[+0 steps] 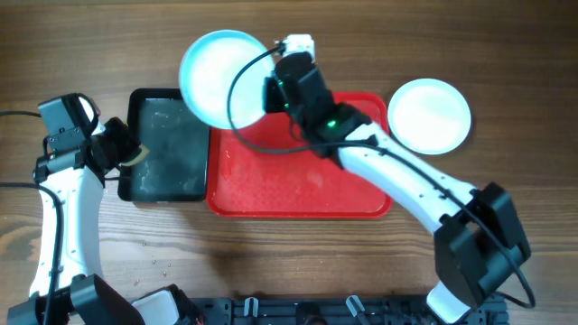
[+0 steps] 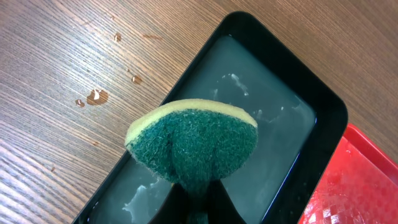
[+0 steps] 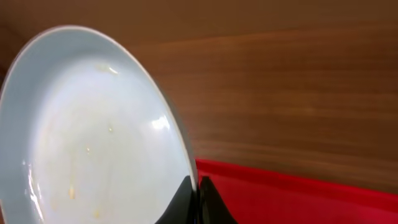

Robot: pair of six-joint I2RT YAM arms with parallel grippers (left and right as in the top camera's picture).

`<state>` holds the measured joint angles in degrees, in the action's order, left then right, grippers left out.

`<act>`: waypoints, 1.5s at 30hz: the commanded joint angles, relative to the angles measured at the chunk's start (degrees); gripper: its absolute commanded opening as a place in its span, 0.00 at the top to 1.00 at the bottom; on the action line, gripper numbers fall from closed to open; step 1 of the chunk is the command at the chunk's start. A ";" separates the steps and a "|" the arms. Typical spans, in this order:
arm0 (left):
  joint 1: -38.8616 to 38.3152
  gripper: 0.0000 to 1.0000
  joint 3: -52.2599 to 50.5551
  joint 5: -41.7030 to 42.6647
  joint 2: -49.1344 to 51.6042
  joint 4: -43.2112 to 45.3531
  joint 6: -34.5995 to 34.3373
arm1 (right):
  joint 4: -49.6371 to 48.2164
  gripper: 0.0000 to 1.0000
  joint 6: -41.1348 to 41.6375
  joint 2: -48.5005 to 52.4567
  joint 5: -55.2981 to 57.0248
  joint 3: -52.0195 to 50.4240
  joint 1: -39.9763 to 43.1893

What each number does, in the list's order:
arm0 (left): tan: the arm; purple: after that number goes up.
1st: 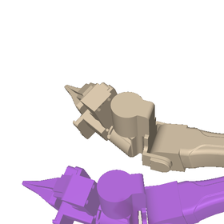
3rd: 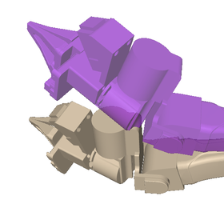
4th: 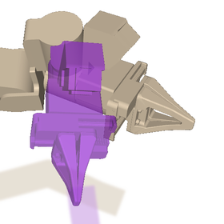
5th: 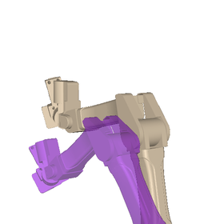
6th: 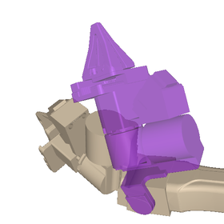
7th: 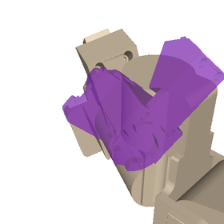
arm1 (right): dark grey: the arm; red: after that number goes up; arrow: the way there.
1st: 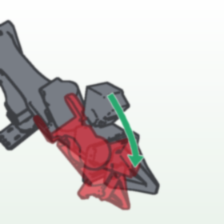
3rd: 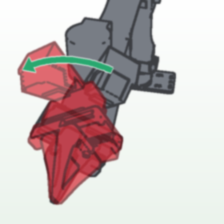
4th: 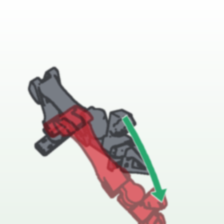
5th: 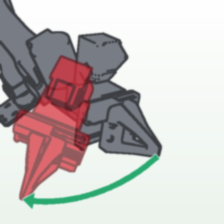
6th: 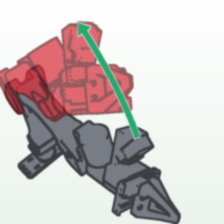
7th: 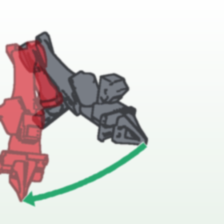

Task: Clean dirty plates on tray and stack at the side
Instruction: 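Lift the light-blue plate with the right gripper and tilt it up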

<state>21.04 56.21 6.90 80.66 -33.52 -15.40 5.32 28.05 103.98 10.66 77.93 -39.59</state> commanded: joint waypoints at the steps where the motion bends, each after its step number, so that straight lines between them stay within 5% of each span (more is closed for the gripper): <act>1: 0.24 0.96 -0.11 -0.50 -1.38 -0.04 -0.52 | -4.31 0.96 3.54 4.57 4.44 0.72 -5.18; 8: 0.24 0.96 -0.11 -0.52 -1.38 -0.13 -0.52 | -16.20 0.96 -4.96 13.46 14.69 0.72 -13.00; 14: 0.24 0.96 -0.11 -0.52 -1.38 -0.13 -0.52 | -34.99 0.96 -33.88 13.46 17.70 0.72 -13.25; 19: 0.24 0.96 -0.11 -0.52 -1.38 0.04 -0.52 | -46.86 0.95 -47.54 13.46 12.72 0.72 -13.27; 27: 0.24 0.96 -0.11 -0.52 -1.38 0.07 -0.52 | -54.14 0.95 -49.31 13.46 4.85 0.72 -13.27; 34: 0.24 0.96 -0.11 -0.48 -1.38 0.11 -0.52 | -63.41 0.95 -69.77 13.46 3.65 0.72 -13.22; 45: 0.24 0.96 -0.11 -0.31 -1.38 0.24 -0.52 | -60.46 0.95 -66.84 13.46 3.93 0.72 -13.18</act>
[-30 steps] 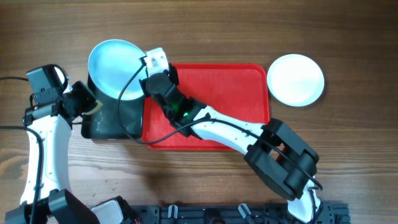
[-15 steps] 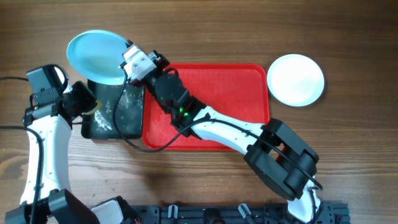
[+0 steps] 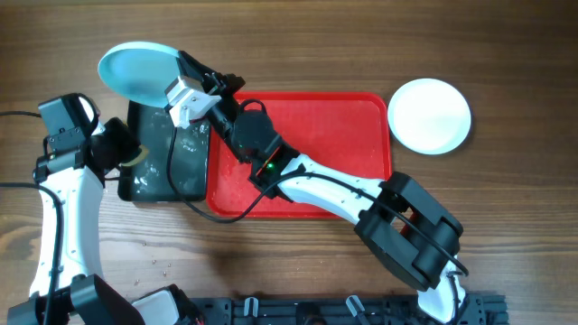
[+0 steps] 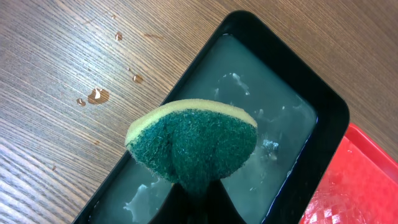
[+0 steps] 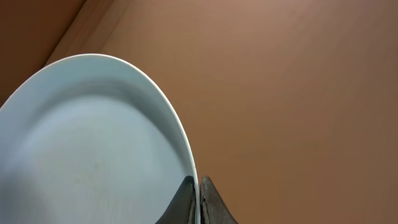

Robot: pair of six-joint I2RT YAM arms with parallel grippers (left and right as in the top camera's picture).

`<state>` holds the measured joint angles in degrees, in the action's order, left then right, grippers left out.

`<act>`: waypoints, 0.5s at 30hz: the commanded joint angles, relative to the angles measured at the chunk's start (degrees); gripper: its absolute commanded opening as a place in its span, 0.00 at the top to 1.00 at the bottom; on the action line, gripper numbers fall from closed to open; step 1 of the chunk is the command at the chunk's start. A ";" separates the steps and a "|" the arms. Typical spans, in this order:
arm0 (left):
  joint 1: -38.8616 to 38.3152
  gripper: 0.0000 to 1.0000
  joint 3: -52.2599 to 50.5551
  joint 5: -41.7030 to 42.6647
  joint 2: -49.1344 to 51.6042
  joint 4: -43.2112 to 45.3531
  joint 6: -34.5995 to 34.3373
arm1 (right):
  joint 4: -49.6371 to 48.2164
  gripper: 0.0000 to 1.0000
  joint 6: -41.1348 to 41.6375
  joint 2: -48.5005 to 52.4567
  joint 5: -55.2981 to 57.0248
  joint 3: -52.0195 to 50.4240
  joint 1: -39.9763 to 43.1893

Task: Clean dirty plates on tray and stack at the side
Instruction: 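Lift the light-blue plate with the right gripper and tilt it up, then carry the plate right and lower it onto the plate stack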

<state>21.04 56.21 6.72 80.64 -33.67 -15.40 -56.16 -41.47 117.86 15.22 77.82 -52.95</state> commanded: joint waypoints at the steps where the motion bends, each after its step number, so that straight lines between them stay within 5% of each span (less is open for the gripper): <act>1: 0.24 0.96 -0.11 -0.13 -1.36 0.42 -0.52 | 3.74 0.96 7.74 -0.42 -0.66 0.83 0.44; 8: 0.20 0.96 -0.11 -0.13 -1.36 0.39 -0.46 | 27.45 0.96 60.04 -0.28 -4.28 0.83 7.63; 12: -0.57 0.96 -0.11 -0.11 -1.36 0.24 -0.02 | 31.67 0.96 65.68 -1.36 -21.59 0.83 12.37; 15: -1.33 0.96 -0.11 -0.15 -1.36 0.28 0.17 | 42.01 0.96 68.81 -5.77 -23.19 0.83 15.56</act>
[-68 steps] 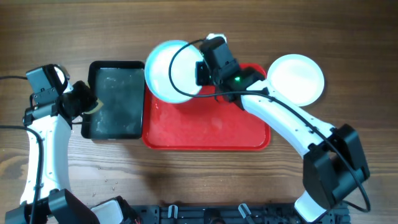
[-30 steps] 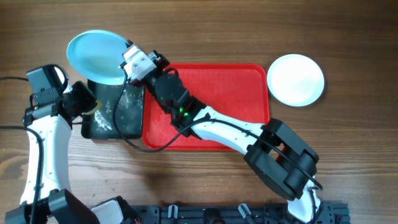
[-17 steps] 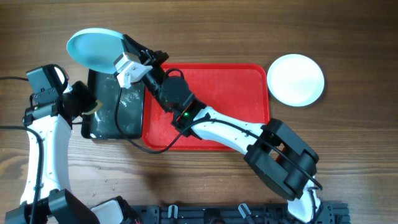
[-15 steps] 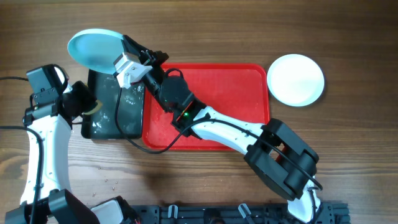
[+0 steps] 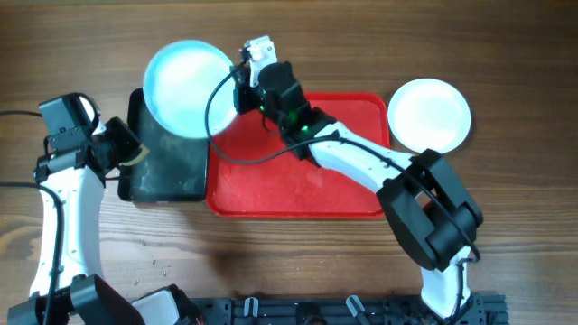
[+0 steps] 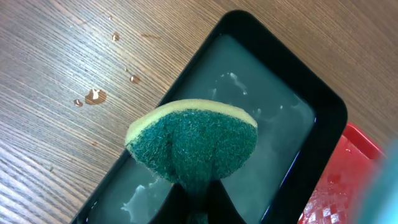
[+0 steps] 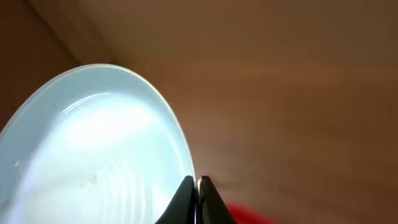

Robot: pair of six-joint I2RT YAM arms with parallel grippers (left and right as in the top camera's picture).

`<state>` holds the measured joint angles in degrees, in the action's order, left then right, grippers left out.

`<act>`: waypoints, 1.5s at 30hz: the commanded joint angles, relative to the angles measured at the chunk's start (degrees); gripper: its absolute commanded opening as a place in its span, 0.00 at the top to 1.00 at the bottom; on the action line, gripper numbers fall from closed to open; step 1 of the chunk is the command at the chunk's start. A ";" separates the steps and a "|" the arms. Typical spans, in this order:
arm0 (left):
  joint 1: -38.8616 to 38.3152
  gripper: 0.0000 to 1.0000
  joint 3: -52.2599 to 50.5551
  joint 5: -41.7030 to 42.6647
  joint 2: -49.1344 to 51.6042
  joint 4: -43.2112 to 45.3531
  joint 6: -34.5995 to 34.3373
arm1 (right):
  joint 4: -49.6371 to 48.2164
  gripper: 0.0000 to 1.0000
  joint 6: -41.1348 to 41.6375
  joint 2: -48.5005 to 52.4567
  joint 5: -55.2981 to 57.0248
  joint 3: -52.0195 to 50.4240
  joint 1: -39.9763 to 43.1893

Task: Clean dirty plates on tray and stack at the side
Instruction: 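Carry the plate right and lower it onto the plate stack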

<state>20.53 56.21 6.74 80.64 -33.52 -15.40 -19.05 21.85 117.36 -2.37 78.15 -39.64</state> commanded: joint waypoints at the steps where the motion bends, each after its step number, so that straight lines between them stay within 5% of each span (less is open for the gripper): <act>1: -0.83 0.96 -0.11 -0.15 -1.36 0.11 0.17 | 9.79 0.96 6.97 -7.30 -5.60 0.50 3.85; 8: -0.83 0.96 -0.11 -0.15 -1.36 0.26 0.17 | 42.75 0.96 6.56 -24.00 -5.31 0.50 23.61; 13: -0.83 0.96 -0.11 -0.13 -1.36 0.26 0.15 | 60.26 0.96 -0.76 -26.29 -4.96 0.02 40.06; 22: -0.83 0.96 -0.11 1.55 -1.36 0.24 0.17 | 72.24 0.96 -3.82 -25.97 11.15 -2.93 53.77; 39: -0.90 0.96 -0.11 1.60 -1.36 0.22 0.15 | 47.43 0.94 -3.67 -25.64 7.37 -21.27 53.79; 43: -2.82 0.96 -0.11 1.55 -1.36 0.50 1.70 | 45.11 0.91 -3.61 -25.53 3.76 -21.55 53.75; 45: -3.19 0.96 -0.11 1.53 -1.36 0.50 1.70 | 44.87 0.80 -3.63 -24.96 3.63 -21.55 53.75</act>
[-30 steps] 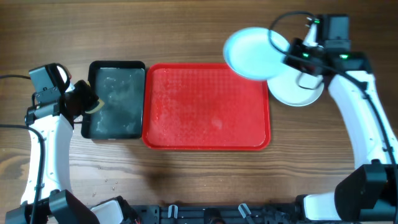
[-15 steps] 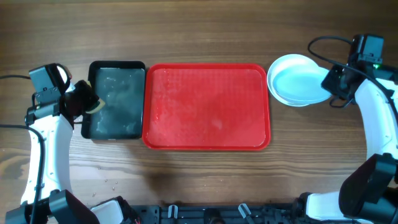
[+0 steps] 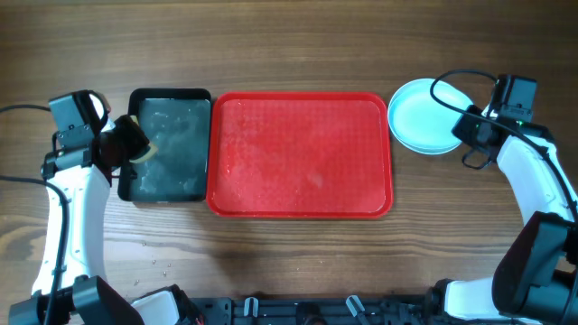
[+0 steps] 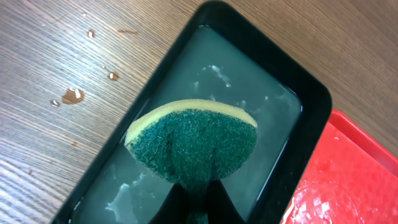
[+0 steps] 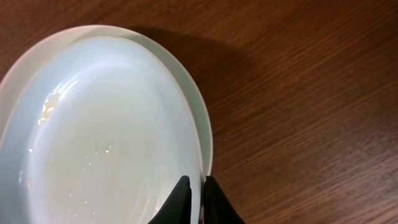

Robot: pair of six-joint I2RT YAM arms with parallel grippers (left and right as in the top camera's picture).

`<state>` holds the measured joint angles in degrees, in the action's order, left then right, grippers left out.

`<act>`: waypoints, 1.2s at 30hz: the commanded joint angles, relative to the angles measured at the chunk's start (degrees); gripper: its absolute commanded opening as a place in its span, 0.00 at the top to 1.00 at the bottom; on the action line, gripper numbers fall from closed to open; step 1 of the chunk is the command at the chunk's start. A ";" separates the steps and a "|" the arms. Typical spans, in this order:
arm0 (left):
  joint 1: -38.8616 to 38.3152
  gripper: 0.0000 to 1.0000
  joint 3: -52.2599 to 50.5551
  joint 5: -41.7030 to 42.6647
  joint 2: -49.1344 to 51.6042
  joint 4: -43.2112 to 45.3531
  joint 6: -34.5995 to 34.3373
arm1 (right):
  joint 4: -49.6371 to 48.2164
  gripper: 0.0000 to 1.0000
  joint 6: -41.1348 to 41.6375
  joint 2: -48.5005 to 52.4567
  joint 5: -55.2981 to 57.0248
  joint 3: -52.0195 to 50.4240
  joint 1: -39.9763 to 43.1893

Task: Clean dirty plates on tray and stack at the side
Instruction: 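Carry the plate right and lower it onto the plate stack, then release the plate and pull the right gripper back from the stack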

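The red tray (image 3: 298,153) has no plates on it. Right of it, a pale plate (image 3: 423,116) lies on top of a second white plate (image 5: 204,118), whose rim shows beneath. My right gripper (image 3: 470,126) sits at the stack's right edge, and its jaws (image 5: 198,186) are shut on the top plate (image 5: 106,130) at the rim. Over the black basin (image 3: 170,93) on the left, my left gripper (image 3: 122,144) is shut on a green and yellow sponge (image 4: 193,146).
The basin (image 4: 311,118) holds cloudy water and sits against the tray's left edge. Water drops (image 4: 71,95) lie on the wood left of the basin. Cables run from the right arm over the table's right side.
The plate was in my right gripper high over the basin and the tray's far left corner. It now lies on the white plate right of the tray, still gripped. The sponge has shifted slightly over the basin.
My right gripper held a speckled plate above the tray's far left corner, then over the basin's far side, then above basin and tray. Now the plate rests on the plate at the right. My left gripper kept the sponge by the basin throughout.
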<state>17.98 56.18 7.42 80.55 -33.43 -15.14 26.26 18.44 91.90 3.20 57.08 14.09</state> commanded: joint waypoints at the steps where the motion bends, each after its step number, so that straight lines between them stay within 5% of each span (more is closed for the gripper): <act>1: -0.61 0.96 -0.09 0.83 -1.27 0.42 1.44 | -0.17 0.63 -0.22 0.94 -2.86 -0.48 0.02; 3: -0.61 0.96 -0.09 0.85 -1.27 0.48 1.75 | -0.26 0.44 -0.44 1.46 -6.03 -0.48 0.02; 5: -0.63 0.96 -0.09 0.90 -1.27 0.63 2.73 | -1.42 0.41 -2.08 1.44 -7.28 -0.07 0.02; 8: -0.63 0.96 -0.09 0.87 -0.94 0.59 2.95 | -2.32 0.32 -7.93 1.44 -24.57 1.81 0.02; 10: -0.63 0.96 -0.09 0.90 -0.35 0.35 4.92 | -2.64 0.01 -5.18 1.44 -31.74 1.79 0.02; 12: -0.63 0.96 -0.09 1.31 0.83 -0.24 5.95 | -2.69 0.01 1.55 1.44 -30.80 1.75 0.02; 21: -6.23 0.95 -0.09 7.54 9.55 3.85 16.50 | -2.71 0.01 1.51 1.44 -29.75 1.75 0.02; 28: -9.25 0.76 -0.09 4.52 13.68 7.48 18.18 | -2.71 0.00 1.49 1.44 -29.75 1.75 0.02; 32: -9.25 0.78 -0.09 4.24 16.28 7.87 18.18 | -2.71 0.00 1.51 1.44 -29.73 1.75 0.02; 36: -9.25 0.63 -0.09 2.97 16.57 8.85 18.14 | -2.91 0.00 1.53 1.44 -29.75 1.73 0.02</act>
<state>8.84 56.16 11.46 96.77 -25.15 2.42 23.81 19.49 92.05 -25.50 57.25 14.09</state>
